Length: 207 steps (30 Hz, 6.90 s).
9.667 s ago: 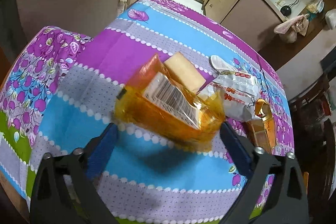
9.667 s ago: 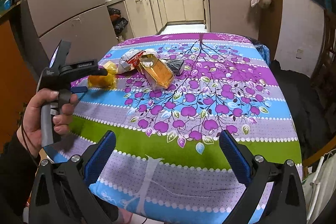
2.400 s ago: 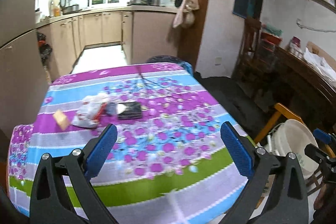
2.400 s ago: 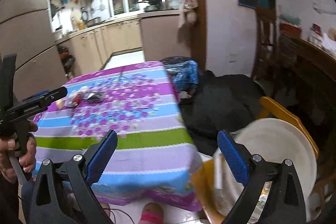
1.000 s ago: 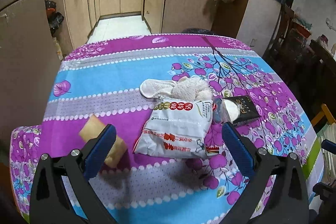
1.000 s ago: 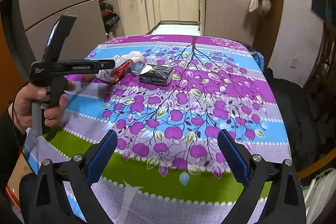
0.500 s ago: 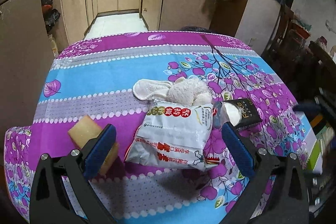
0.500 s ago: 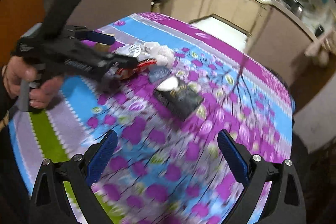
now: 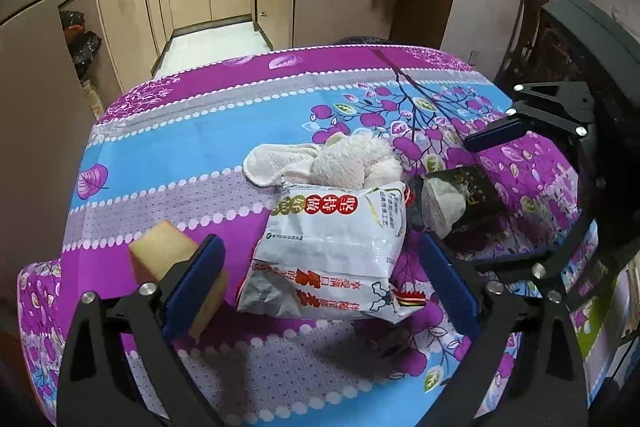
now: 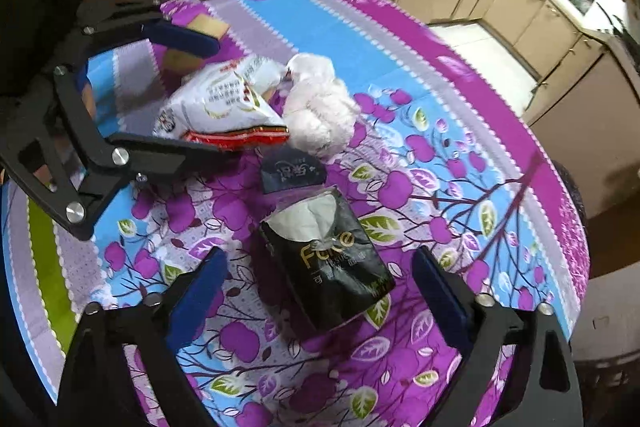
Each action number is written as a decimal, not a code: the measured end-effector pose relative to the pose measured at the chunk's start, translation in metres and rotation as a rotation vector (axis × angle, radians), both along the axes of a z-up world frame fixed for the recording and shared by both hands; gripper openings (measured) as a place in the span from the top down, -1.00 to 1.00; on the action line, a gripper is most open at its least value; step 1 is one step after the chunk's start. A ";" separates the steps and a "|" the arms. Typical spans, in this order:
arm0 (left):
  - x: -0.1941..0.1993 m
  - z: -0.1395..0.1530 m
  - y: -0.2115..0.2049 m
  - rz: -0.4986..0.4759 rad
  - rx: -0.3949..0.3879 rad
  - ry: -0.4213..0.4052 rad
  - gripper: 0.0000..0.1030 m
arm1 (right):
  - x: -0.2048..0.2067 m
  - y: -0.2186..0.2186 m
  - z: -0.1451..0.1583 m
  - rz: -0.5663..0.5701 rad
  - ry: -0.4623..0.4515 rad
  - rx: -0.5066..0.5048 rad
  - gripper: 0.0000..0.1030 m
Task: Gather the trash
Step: 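Grasp the white snack bag with the left tool while the right tool grasps the black pack, then carry the white snack bag and black pack over the white basin with both tools, then open both tools to drop the snack bag and black pack into the basin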
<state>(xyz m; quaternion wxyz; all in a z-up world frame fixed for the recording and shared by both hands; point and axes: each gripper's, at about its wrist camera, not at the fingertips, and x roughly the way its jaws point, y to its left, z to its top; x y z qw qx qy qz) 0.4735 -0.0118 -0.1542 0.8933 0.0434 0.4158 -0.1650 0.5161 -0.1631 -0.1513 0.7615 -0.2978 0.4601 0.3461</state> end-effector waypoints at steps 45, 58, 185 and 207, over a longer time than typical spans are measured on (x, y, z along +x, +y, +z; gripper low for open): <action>-0.074 -0.011 0.001 0.044 -0.010 0.018 -0.24 | -0.133 -0.075 -0.008 -0.516 -0.086 0.149 0.03; -0.126 0.024 0.001 0.232 0.040 -0.165 -0.23 | -0.181 -0.081 0.018 -0.701 -0.250 0.354 0.16; -0.295 0.050 -0.454 -0.506 0.015 -0.124 -0.25 | -0.497 -0.499 0.041 -1.565 -0.384 0.385 0.12; -0.287 0.030 -0.465 -0.523 0.086 -0.038 -0.25 | -0.476 -0.503 0.010 -1.558 -0.281 0.354 0.11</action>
